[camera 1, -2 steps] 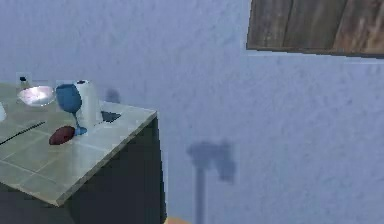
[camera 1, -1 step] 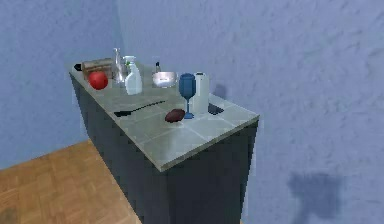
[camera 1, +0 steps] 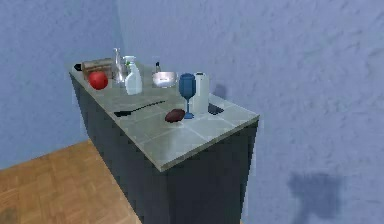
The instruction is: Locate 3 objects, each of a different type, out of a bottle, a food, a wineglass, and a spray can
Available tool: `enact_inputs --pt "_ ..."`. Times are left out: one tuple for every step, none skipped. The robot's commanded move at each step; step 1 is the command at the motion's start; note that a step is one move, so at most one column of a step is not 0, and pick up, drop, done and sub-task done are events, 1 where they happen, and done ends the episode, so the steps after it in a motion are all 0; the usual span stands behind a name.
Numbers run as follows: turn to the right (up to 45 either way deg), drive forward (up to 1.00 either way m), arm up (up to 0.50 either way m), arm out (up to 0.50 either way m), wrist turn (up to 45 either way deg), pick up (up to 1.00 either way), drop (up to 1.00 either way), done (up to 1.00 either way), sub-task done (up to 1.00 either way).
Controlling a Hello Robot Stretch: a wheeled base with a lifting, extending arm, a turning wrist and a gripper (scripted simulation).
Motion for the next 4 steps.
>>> enact_inputs --pt "-45.0 0.00 0.00 0.00 0.0 0.00 0.00 0.00 0.00" --pt "-9.0 0.00 0.00 0.00 0.0 0.00 0.00 0.00 0.00" --pt "0.0 0.45 0.00 0.00 0.0 0.00 0.00 0.00 0.00" --pt "15.0 0.00 0.00 0.00 0.0 0.00 0.00 0.00 0.00"
